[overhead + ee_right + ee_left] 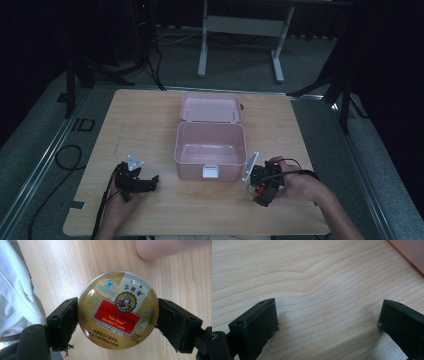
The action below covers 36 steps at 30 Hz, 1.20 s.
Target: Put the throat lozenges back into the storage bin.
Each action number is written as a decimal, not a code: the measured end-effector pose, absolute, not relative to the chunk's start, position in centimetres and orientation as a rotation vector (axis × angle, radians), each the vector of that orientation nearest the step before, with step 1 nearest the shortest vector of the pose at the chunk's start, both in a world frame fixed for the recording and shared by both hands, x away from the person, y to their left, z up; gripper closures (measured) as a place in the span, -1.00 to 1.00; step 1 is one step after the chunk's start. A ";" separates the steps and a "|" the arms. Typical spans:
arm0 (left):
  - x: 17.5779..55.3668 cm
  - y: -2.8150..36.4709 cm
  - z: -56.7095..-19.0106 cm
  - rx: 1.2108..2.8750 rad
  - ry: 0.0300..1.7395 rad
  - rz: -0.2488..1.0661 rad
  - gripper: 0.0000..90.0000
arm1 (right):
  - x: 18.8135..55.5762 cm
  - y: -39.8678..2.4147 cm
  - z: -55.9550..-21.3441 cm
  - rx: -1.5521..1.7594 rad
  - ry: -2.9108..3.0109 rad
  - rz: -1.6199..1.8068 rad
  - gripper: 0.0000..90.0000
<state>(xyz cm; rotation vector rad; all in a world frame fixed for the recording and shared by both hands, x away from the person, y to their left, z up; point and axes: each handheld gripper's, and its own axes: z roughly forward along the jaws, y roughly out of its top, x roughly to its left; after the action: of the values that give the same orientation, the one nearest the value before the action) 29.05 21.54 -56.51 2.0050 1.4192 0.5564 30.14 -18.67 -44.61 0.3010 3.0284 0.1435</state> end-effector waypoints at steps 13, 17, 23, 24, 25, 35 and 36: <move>29.1 21.5 -56.5 2.005 1.419 0.557 -0.94 | 30.4 -18.9 -43.2 0.299 3.020 0.133 -0.55; 29.1 21.5 -56.5 2.005 1.419 0.556 -0.94 | 30.5 -18.9 -43.0 0.298 3.021 0.127 -0.55; 29.1 21.5 -56.5 2.005 1.419 0.556 -0.94 | 30.9 -18.8 -42.4 0.299 3.016 0.135 -0.55; 29.1 21.5 -56.5 2.005 1.419 0.556 -0.94 | 30.9 -18.8 -42.2 0.301 3.019 0.139 -0.55; 29.1 21.5 -56.5 2.006 1.419 0.556 -0.94 | 31.0 -18.8 -42.2 0.300 3.022 0.144 -0.55; 29.1 21.5 -56.5 2.005 1.419 0.556 -0.94 | 31.5 -18.9 -41.3 0.301 3.016 0.147 -0.55; 29.1 21.5 -56.5 2.005 1.419 0.556 -0.94 | 31.5 -18.9 -41.3 0.302 3.013 0.150 -0.55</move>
<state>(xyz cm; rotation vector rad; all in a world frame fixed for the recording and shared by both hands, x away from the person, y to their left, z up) 29.05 21.54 -56.51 2.0054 1.4191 0.5561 31.53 -18.89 -41.25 0.3019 3.0134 0.1502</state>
